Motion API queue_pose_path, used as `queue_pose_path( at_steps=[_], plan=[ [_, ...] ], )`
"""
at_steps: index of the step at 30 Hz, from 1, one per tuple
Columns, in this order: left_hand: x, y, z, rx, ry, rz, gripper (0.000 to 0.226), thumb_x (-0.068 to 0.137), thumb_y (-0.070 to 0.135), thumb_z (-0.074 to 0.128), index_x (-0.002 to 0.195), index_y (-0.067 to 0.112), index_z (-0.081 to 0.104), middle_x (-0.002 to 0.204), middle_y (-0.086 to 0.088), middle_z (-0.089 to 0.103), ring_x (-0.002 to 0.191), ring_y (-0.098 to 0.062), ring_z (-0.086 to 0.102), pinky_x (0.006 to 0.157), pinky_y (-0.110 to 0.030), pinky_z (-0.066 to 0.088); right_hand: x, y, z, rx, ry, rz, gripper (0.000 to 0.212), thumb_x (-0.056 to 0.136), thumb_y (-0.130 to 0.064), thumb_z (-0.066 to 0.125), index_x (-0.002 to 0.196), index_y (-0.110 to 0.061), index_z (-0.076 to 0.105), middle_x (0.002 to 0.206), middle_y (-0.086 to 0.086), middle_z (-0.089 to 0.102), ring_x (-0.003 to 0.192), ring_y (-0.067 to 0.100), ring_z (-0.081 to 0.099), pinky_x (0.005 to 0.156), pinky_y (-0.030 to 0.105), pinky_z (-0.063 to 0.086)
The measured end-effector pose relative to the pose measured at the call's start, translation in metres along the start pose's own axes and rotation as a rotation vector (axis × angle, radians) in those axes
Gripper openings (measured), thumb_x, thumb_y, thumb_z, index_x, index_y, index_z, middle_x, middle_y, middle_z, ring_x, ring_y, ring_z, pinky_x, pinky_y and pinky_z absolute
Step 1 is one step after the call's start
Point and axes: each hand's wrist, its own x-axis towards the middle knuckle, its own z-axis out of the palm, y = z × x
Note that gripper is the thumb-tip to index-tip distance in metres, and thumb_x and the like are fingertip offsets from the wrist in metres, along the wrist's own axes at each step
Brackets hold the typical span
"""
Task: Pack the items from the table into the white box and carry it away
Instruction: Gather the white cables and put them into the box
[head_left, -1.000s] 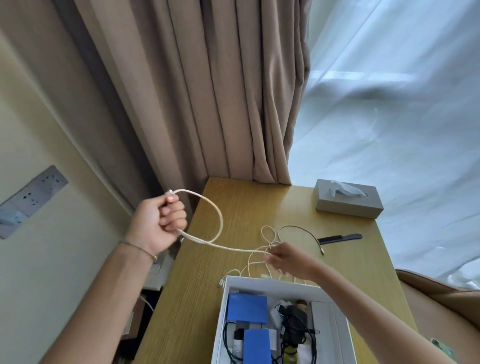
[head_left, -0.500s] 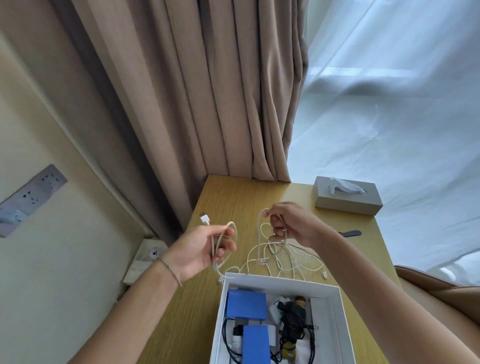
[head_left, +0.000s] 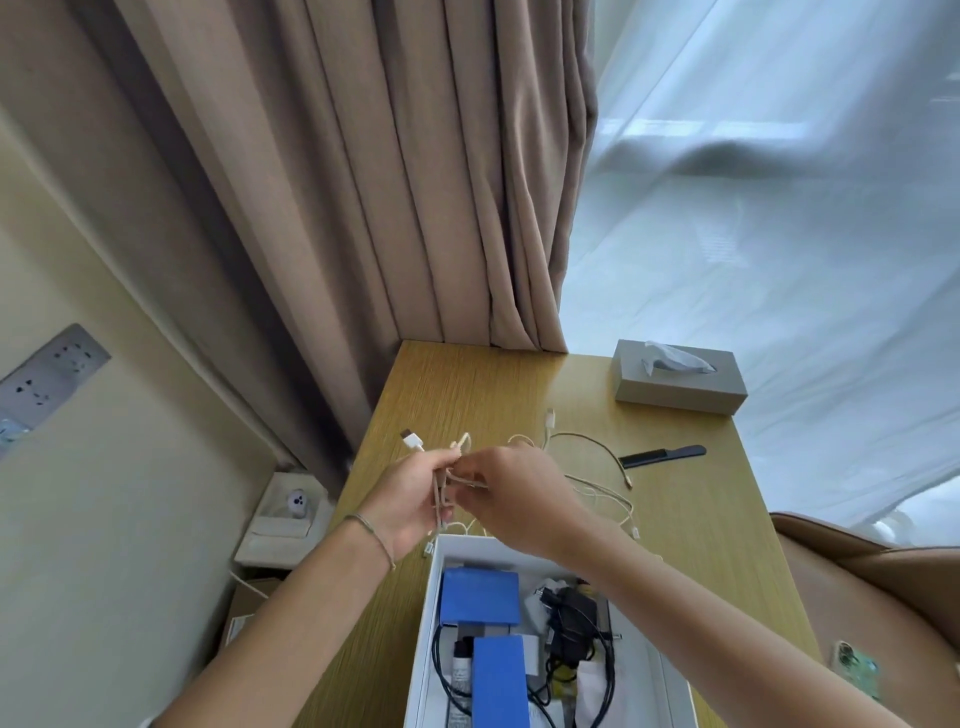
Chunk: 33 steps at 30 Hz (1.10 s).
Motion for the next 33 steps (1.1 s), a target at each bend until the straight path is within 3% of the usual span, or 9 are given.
queue_pose_path(
  at_steps=[3, 7, 11, 14, 17, 20, 22, 29, 33],
  plan=[
    [0.000, -0.002, -0.001, 0.055, 0.011, 0.006, 0.026, 0.102, 0.017, 0.044, 0.079, 0.010, 0.053, 0.077, -0.009, 0.056, 0.060, -0.018, 0.057, 0.058, -0.030, 0.038, -0.014, 0.011, 0.004, 0.001, 0.129, -0.053, 0.014, 0.092, -0.026, 0.068, 0.106, -0.028, 0.070, 0.093, -0.012, 0.066, 0.079, 0.007, 0.057, 0.068, 0.026, 0.051],
    [-0.001, -0.002, -0.007, 0.143, -0.120, -0.032, 0.027, 0.103, 0.016, 0.042, 0.080, 0.010, 0.054, 0.062, -0.005, 0.053, 0.060, -0.021, 0.059, 0.064, -0.032, 0.046, -0.030, 0.031, 0.009, 0.026, 0.247, -0.047, 0.050, 0.080, -0.023, 0.078, 0.122, -0.029, 0.052, 0.117, -0.012, 0.056, 0.106, 0.010, 0.055, 0.087, 0.026, 0.051],
    [-0.003, -0.004, -0.007, 0.263, -0.429, -0.135, 0.029, 0.098, 0.019, 0.044, 0.071, 0.014, 0.049, 0.057, -0.001, 0.039, 0.054, -0.017, 0.042, 0.059, -0.028, 0.043, -0.034, 0.048, -0.001, 0.148, 0.040, -0.006, 0.079, 0.080, -0.032, 0.080, 0.146, -0.037, 0.038, 0.146, -0.016, 0.046, 0.135, 0.008, 0.042, 0.112, 0.031, 0.036],
    [-0.004, -0.008, -0.003, 0.178, -0.617, -0.172, 0.024, 0.091, 0.018, 0.043, 0.068, 0.017, 0.038, 0.054, 0.002, 0.034, 0.054, -0.016, 0.033, 0.060, -0.030, 0.036, -0.036, 0.056, -0.005, 0.521, -0.194, 0.093, 0.063, 0.086, -0.023, 0.078, 0.141, -0.033, 0.049, 0.128, -0.012, 0.065, 0.119, 0.011, 0.061, 0.104, 0.040, 0.048],
    [-0.003, -0.013, -0.001, 0.032, -0.715, -0.196, 0.023, 0.092, 0.020, 0.040, 0.069, 0.017, 0.036, 0.054, 0.001, 0.032, 0.052, -0.016, 0.035, 0.061, -0.031, 0.037, -0.042, 0.059, -0.004, 0.850, -0.203, 0.179, 0.032, 0.097, -0.010, 0.065, 0.128, -0.010, 0.058, 0.099, 0.007, 0.073, 0.090, 0.023, 0.070, 0.092, 0.049, 0.054],
    [0.000, -0.024, 0.003, -0.015, -0.670, -0.210, 0.032, 0.095, 0.028, 0.039, 0.068, 0.013, 0.044, 0.052, 0.001, 0.034, 0.052, -0.017, 0.037, 0.062, -0.032, 0.039, -0.053, 0.061, 0.003, 0.965, -0.247, 0.272, 0.023, 0.101, -0.016, 0.059, 0.111, 0.005, 0.058, 0.062, -0.001, 0.056, 0.058, 0.020, 0.056, 0.066, 0.044, 0.052],
    [0.002, -0.032, 0.005, 0.014, -0.580, -0.215, 0.045, 0.099, 0.036, 0.037, 0.068, 0.008, 0.055, 0.052, -0.002, 0.042, 0.053, -0.020, 0.043, 0.063, -0.034, 0.041, -0.061, 0.062, 0.009, 0.981, -0.296, 0.350, 0.025, 0.102, -0.022, 0.057, 0.102, 0.003, 0.059, 0.057, -0.005, 0.041, 0.048, 0.014, 0.043, 0.054, 0.033, 0.050],
    [0.007, -0.060, 0.012, 0.439, -0.116, 0.038, 0.060, 0.106, 0.047, 0.028, 0.097, 0.006, 0.070, 0.075, -0.010, 0.070, 0.073, -0.023, 0.066, 0.076, -0.038, 0.053, -0.092, 0.072, 0.028, 1.172, -0.398, 0.620, 0.028, 0.106, -0.025, 0.049, 0.095, -0.008, 0.068, 0.059, -0.001, 0.030, 0.049, 0.017, 0.025, 0.045, 0.026, 0.036],
    [0.009, -0.077, 0.012, 0.717, -0.040, 0.131, 0.046, 0.104, 0.038, 0.038, 0.084, 0.011, 0.069, 0.077, -0.006, 0.066, 0.070, -0.019, 0.060, 0.071, -0.034, 0.049, -0.111, 0.078, 0.040, 1.178, -0.405, 0.766, 0.029, 0.103, -0.040, 0.051, 0.102, -0.011, 0.057, 0.059, -0.003, 0.031, 0.050, 0.015, 0.025, 0.045, 0.025, 0.026]
  ],
)
